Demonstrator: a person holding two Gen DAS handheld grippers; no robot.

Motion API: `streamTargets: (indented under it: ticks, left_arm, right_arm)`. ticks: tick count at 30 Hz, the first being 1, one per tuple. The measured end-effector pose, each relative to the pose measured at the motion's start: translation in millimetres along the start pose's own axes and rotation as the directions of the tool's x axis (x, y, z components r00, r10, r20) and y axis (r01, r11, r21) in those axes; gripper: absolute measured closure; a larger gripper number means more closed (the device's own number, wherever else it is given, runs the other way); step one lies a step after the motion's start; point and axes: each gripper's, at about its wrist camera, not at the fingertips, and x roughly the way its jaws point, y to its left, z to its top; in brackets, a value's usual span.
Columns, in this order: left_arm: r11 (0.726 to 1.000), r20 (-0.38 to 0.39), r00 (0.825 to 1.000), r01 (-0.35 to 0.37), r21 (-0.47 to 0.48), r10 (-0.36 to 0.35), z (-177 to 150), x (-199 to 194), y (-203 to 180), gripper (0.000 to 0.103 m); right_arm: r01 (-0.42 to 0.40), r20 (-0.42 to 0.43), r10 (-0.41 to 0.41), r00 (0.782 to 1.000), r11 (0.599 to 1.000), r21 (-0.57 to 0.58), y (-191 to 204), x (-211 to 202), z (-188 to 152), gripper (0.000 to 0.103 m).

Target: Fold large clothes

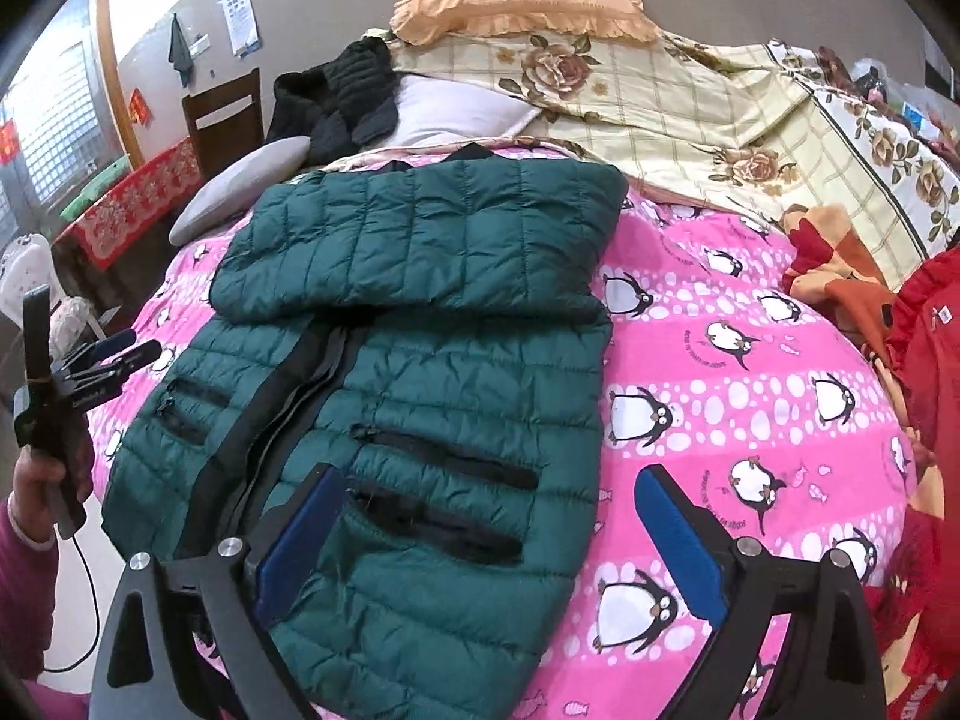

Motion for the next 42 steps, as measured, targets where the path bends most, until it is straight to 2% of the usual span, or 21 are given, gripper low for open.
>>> streamTargets:
  ticks: [11,20,27,31,35,39,42]
  left_arm:
    - [1.000,-0.005,1.000,-0.011,0.017,0.011,-12,-14,-3,0.021]
    - [1.000,-0.033,0.999,-0.019,0.024,0.019,-27,-17,-1,0.021]
    - [1.000,-0.094,0.996,0.001,0.016,0.000,-46,-30,12,0.021]
    - [0.998,-0.148,0.987,0.048,-0.051,-0.055,-63,-37,31,0.021]
    - [0.979,-0.211,0.968,0.095,-0.182,-0.133,-87,-37,54,0.021]
    - [0.962,-0.260,0.947,0.123,-0.245,-0.187,-106,-30,59,0.021]
    - [0.952,-0.272,0.940,0.130,-0.277,-0.207,-112,-23,59,0.021]
  right_arm:
    - [0.006,-0.037,-0.007,0.999,0.999,-0.037,16,4,-28,0.006]
    - [-0.019,-0.062,0.021,0.998,0.999,0.032,0,10,-48,0.006]
    - [-0.030,-0.097,0.034,0.995,0.999,0.039,-12,9,-65,0.006]
    - [-0.062,-0.129,0.071,0.989,0.996,0.069,-21,13,-82,0.005]
    - [-0.114,-0.144,0.129,0.981,0.988,0.107,-27,22,-97,0.003]
    - [-0.198,-0.166,0.224,0.960,0.967,0.163,-29,33,-113,0.003]
    - [-0.238,-0.195,0.267,0.944,0.958,0.159,-24,39,-119,0.003]
